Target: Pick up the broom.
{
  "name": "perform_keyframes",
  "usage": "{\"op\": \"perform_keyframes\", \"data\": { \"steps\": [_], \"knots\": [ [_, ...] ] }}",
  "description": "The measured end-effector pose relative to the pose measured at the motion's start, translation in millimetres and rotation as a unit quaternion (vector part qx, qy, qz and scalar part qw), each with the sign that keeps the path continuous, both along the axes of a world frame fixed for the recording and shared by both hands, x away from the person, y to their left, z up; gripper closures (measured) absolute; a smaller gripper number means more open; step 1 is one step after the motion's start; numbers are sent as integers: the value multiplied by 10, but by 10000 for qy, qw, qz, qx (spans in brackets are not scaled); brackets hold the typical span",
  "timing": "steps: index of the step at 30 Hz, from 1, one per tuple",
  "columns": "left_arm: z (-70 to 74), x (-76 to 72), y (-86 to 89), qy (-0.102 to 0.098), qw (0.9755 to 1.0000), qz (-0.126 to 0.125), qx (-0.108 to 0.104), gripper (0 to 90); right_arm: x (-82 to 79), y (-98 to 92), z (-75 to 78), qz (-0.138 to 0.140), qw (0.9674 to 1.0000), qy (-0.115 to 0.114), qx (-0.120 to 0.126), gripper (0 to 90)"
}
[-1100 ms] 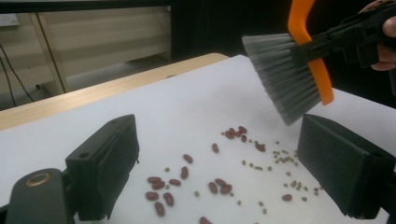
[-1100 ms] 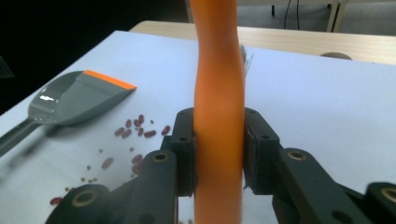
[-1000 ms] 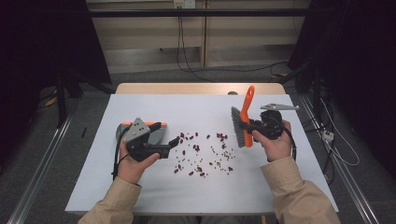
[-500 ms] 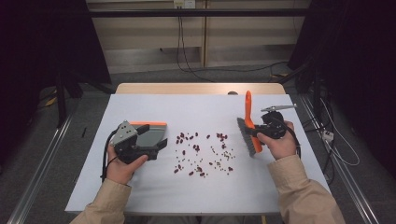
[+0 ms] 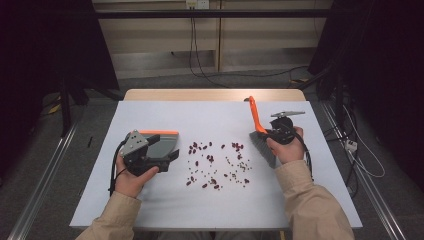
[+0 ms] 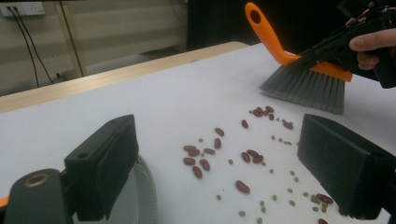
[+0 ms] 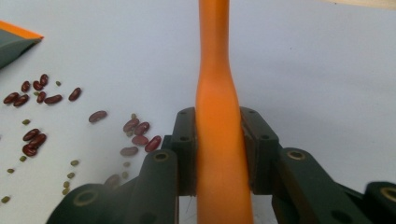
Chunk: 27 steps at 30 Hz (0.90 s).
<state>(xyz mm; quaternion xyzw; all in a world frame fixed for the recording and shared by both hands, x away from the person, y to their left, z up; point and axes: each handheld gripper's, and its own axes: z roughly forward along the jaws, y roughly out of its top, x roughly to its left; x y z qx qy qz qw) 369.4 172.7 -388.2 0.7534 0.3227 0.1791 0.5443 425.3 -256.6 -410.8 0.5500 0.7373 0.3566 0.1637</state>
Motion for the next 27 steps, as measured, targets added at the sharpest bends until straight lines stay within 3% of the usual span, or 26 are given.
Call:
{"op": "perform_keyframes", "data": {
  "steps": [6, 27],
  "knots": [
    [-3, 2, -2, -23, 10000, 2, 20, 124, 3, 44, -22, 51, 9999, -2, -155, 692],
    [-1, -4, 10, -34, 10000, -36, 3, 119, -104, -6, 3, 157, 9999, -30, -43, 586]
  ]
}}
